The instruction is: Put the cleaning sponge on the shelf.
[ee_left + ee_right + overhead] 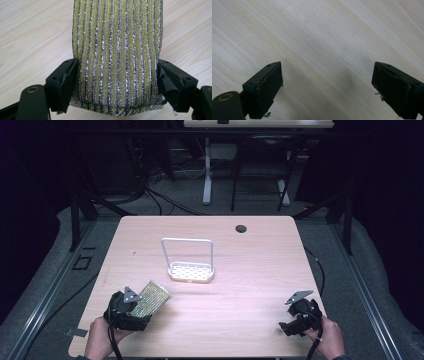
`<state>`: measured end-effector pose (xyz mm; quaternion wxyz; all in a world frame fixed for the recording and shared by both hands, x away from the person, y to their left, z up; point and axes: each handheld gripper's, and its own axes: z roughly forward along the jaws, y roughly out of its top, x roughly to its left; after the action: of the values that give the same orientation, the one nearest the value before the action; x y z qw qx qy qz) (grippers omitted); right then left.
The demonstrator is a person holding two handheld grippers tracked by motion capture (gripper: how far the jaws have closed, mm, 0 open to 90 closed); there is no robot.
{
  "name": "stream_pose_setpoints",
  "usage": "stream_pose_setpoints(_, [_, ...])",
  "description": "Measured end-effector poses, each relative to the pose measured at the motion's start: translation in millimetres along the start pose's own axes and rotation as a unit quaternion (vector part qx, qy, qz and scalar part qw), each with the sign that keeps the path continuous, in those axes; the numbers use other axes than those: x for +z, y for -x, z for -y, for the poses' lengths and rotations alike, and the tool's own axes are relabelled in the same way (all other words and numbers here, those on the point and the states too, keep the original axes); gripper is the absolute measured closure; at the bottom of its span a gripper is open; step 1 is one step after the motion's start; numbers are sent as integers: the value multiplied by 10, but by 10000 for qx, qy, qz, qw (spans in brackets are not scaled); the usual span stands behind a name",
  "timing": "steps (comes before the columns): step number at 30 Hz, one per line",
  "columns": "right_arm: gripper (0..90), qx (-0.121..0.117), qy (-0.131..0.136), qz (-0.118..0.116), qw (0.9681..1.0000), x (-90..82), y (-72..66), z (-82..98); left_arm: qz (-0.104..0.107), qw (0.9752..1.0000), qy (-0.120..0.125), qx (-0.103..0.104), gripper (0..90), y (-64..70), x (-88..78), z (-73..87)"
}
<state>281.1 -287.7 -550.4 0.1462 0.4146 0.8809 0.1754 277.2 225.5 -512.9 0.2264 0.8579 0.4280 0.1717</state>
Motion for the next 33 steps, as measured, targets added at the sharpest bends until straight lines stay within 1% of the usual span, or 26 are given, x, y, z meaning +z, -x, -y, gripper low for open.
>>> stream_pose_setpoints(5, [92,-52,-14,27,10000,3,2,-4,15,9999,-19,117,214,55,28,-64])
stream_pose_setpoints(7, [92,-48,-28,16,10000,-4,-6,-5,34,9999,14,110,215,69,36,-76])
stream_pose_setpoints(8, [92,-58,-26,19,10000,-5,-7,-5,32,9999,2,140,214,79,42,-100])
stream_pose_setpoints(9, [92,-70,-24,25,10000,-8,-5,-5,47,9999,21,107,214,87,50,-106])
stream_pose_setpoints(11, [92,-76,-27,28,10000,-9,-4,-3,49,9999,-14,150,214,85,68,-125])
stream_pose_setpoints(18, [93,-68,-40,4,10000,8,-2,-1,71,9999,-23,114,213,66,122,-170])
stream_pose_setpoints(20, [93,-77,-49,6,10000,7,-5,-2,80,9999,3,101,213,64,120,-173])
stream_pose_setpoints(22, [93,-92,-48,18,9999,5,-16,-4,90,9999,79,49,212,58,116,-184])
stream_pose_setpoints(24, [94,-74,-55,-9,10000,8,-10,-2,94,9999,63,53,212,57,123,-195])
stream_pose_setpoints(26, [94,-59,-54,12,10000,13,-3,7,85,9999,58,56,212,56,134,-200])
stream_pose_setpoints(27, [94,-48,-59,9,10000,16,2,9,94,9999,18,75,212,56,156,-217])
stream_pose_setpoints(33, [94,-53,-64,-3,10000,23,-15,1,137,9998,73,91,212,46,189,-283])
